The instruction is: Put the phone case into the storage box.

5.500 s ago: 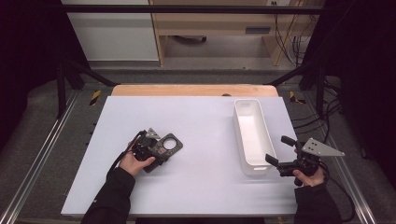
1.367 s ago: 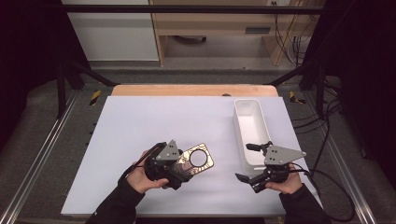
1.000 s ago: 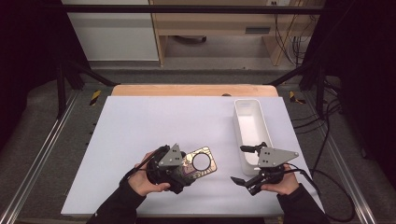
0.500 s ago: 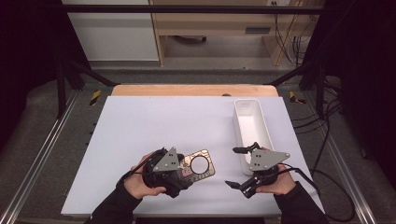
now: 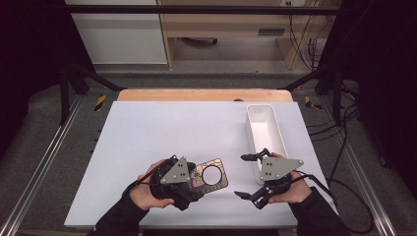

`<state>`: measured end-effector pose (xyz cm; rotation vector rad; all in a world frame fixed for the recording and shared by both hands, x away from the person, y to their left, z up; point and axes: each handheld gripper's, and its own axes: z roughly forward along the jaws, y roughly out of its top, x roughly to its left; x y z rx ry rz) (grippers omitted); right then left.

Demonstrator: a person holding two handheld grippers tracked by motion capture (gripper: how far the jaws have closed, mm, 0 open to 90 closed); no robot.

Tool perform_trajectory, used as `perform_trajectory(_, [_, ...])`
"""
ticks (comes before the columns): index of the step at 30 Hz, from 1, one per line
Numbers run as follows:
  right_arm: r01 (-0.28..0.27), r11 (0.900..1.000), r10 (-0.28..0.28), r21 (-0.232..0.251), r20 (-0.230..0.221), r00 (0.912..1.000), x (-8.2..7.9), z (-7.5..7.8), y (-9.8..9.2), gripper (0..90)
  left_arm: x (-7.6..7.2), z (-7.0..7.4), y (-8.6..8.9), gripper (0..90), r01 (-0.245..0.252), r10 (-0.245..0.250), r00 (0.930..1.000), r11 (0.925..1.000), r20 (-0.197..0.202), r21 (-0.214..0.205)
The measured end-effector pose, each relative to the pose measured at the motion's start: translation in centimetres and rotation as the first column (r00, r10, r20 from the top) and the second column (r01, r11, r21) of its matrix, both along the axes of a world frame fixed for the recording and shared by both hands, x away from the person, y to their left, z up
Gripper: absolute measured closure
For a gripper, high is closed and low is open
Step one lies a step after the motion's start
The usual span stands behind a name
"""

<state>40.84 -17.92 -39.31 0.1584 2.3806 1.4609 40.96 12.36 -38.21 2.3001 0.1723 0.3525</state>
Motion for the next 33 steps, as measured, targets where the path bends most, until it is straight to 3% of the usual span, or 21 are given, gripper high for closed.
perform_trajectory(15, [-0.061, 0.9945, 0.066, -0.085, 0.055, 0.9963, -0.4, 0.0, 1.4, 3.7, -0.1, 0.1, -0.8, 11.5, 0.058, -0.059, 0.9981, 0.9982, 0.017, 0.014])
perform_trajectory(33, [-0.116, 0.9894, 0.121, -0.087, 0.048, 0.9915, 0.1, -0.8, 2.6, 3.9, -0.2, -0.4, -1.5, 11.5, 0.104, -0.104, 0.9946, 0.9945, 0.007, 0.01])
